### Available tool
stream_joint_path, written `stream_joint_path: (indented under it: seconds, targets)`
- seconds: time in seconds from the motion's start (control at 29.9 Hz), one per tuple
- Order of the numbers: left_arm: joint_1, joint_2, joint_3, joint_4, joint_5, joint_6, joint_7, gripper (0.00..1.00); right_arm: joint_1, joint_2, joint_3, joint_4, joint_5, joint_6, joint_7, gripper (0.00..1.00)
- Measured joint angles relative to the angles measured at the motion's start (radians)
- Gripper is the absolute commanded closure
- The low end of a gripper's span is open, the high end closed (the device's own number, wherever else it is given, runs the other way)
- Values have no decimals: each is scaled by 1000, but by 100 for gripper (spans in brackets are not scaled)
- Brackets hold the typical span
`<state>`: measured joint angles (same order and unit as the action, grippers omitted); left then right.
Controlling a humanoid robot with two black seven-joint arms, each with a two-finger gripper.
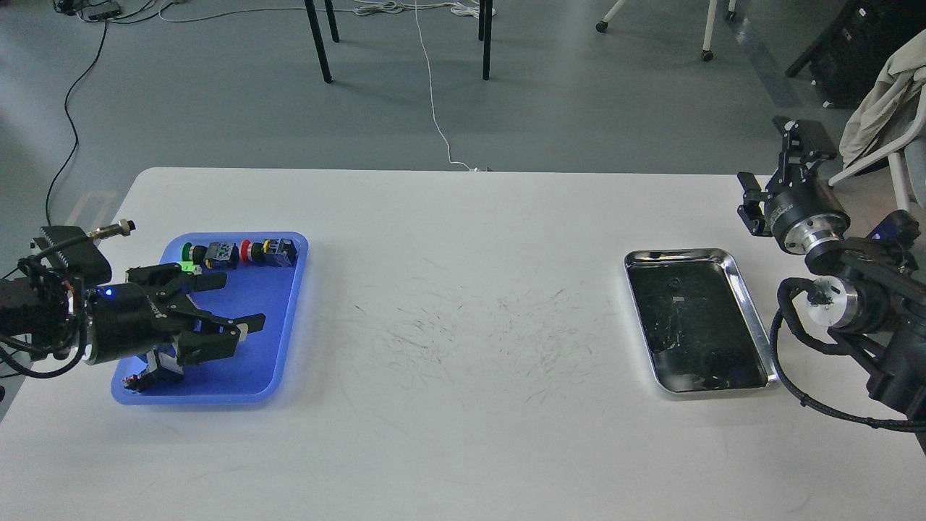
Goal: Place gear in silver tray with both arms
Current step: 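Reach the left gripper down into the blue tray, then close the left gripper on a black gear in the blue tray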
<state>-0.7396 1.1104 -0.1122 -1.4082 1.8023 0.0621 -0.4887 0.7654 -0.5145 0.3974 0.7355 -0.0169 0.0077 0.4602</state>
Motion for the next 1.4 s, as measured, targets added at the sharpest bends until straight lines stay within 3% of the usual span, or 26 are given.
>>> stream_joint_path:
  seconds: [0.5,0.7,1.4]
  targets:
    - [58,-98,3,144,53,57,0,13,2,-23,1,2,0,0,0,3]
    - [107,-97,3,181,80,94,0,30,1,-24,1,2,0,0,0,3]
    - [142,-188,25,329,132,168,0,32,0,-24,-2,3,-6,-2,0,3]
